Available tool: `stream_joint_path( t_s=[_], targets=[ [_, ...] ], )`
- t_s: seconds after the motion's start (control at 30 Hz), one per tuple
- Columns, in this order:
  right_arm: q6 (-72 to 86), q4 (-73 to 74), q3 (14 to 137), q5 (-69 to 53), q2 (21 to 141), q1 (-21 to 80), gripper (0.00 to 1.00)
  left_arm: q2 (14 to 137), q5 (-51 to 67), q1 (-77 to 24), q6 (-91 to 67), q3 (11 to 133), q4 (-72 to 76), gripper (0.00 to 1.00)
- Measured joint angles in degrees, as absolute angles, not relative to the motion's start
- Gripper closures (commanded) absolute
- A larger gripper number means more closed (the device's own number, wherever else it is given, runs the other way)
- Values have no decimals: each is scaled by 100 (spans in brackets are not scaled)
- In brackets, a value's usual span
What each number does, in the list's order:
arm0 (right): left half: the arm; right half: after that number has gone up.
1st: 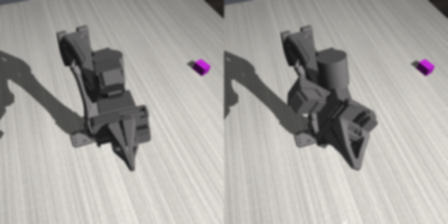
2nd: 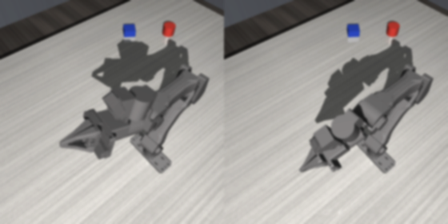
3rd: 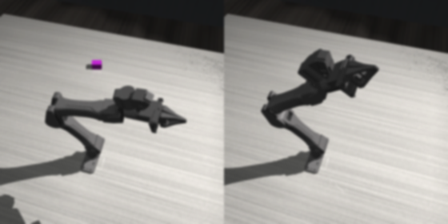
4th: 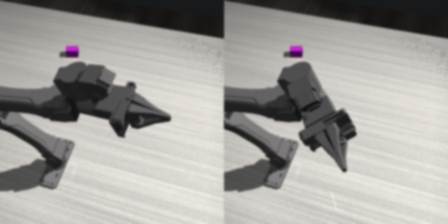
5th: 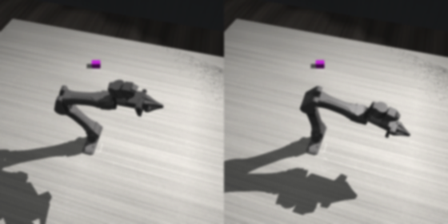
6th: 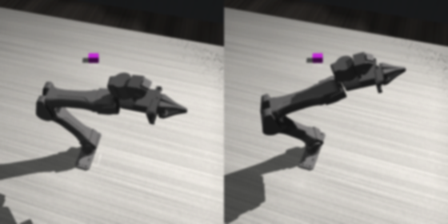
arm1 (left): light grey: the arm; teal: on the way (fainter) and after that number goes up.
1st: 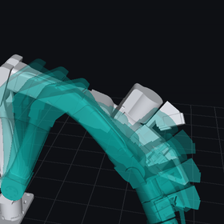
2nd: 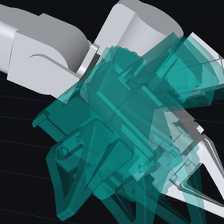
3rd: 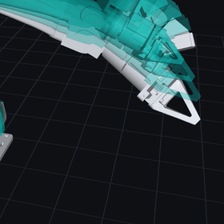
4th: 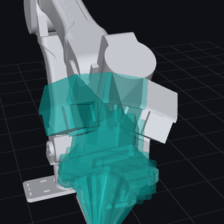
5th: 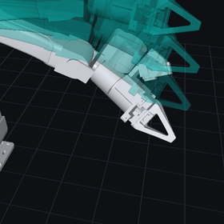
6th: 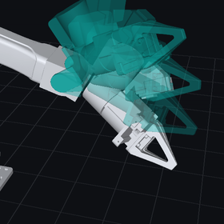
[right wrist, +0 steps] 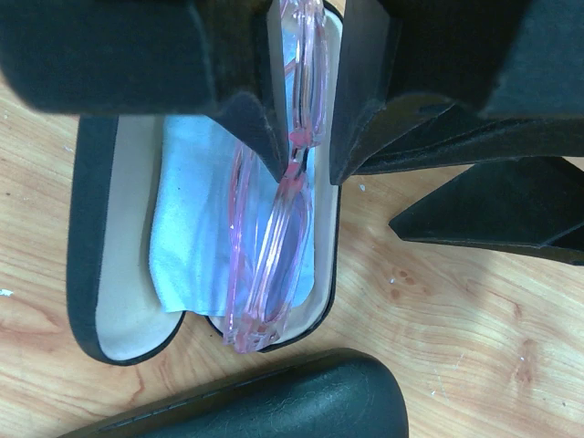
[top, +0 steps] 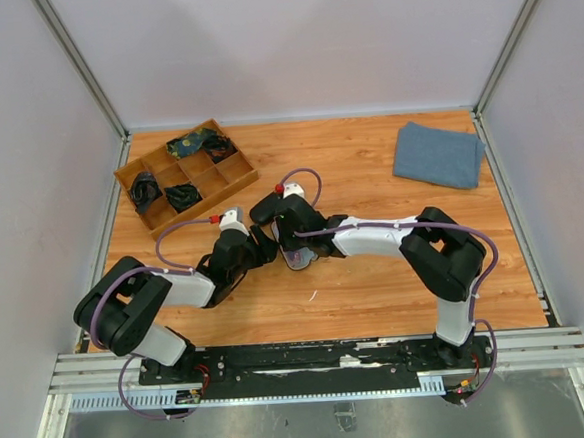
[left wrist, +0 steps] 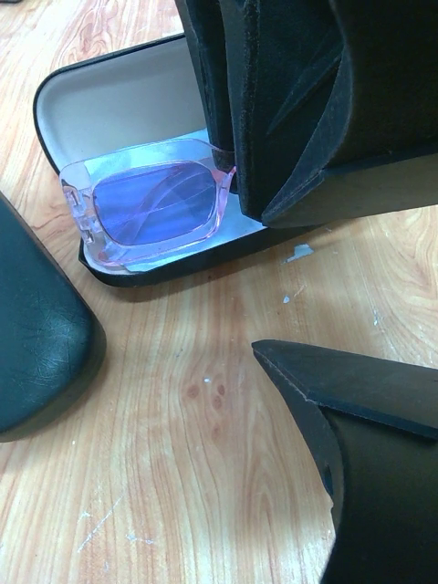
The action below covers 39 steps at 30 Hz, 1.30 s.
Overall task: Organize the sunglasses
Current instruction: Place the sunglasses in the sunglasses case.
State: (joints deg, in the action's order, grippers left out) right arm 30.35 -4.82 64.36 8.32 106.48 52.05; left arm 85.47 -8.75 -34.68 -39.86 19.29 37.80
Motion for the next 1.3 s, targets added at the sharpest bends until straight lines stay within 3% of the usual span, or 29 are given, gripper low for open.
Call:
stream_joint_path(
  t_s=[1.3],
  targets=[
    [2790,174,6617,1334,10213,5172,59,8884,-735,-3468,-3999,2032,4134,43]
  ],
)
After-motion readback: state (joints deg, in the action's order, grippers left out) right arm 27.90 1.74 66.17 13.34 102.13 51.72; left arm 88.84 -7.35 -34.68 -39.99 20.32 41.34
